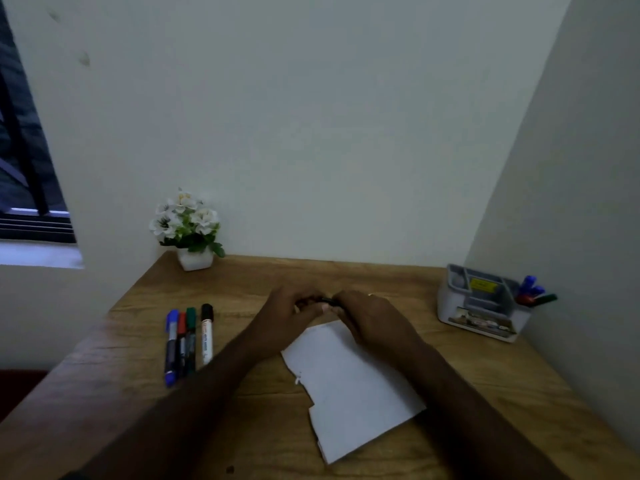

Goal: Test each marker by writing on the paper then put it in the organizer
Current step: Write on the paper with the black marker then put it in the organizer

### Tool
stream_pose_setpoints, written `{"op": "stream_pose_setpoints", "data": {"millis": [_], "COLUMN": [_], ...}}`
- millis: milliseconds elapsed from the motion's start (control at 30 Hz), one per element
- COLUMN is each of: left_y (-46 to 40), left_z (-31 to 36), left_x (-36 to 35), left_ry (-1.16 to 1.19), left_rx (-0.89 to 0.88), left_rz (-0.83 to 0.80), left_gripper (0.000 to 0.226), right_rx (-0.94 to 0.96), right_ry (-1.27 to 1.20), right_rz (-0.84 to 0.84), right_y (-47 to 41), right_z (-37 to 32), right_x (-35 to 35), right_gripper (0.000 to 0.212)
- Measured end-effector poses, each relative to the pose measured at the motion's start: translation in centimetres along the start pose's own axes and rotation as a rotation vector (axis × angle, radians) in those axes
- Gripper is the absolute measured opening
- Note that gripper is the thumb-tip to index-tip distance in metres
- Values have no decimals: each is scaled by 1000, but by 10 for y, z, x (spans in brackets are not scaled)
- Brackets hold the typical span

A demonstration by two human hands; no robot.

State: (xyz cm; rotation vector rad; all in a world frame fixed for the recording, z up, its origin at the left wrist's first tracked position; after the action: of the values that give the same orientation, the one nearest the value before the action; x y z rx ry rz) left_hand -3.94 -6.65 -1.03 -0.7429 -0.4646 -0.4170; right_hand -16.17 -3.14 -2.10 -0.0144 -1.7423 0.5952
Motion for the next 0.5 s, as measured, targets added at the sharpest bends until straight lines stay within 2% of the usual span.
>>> {"op": "stream_pose_setpoints", "data": {"millis": [167,333,433,500], "left_y": [-15,-22,-22,-20], "left_z": [-1,-6,-14,-26], "left_x": [-22,-21,-13,-1], "left_ry": [41,63,52,24], "left_rx": [-9,-9,17,82], "left_rz": [27,-10,40,125], "left_gripper": [6,8,12,17], "right_rx": [36,-10,-85,-117], "right_ry": [64,113,7,-154], "right_rz": [80,128,107,135], "right_y": [10,6,5,6], "right_z": [13,24,41,56], "right_x": [4,9,9,15], "right_gripper": [24,33,29,37]}}
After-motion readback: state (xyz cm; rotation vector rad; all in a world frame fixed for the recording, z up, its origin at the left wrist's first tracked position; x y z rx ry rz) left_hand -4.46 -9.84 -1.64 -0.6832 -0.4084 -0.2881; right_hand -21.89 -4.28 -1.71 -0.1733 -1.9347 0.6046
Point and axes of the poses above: each hand's wrist, its own y-axis away from the middle knuckle, its own x-axis out of the back of the hand, z = x × y, the point moved 9 cm from there along -y, towards the middle knuckle, and after that the axes turned 2 degrees about -y, right-handed, at the moved point
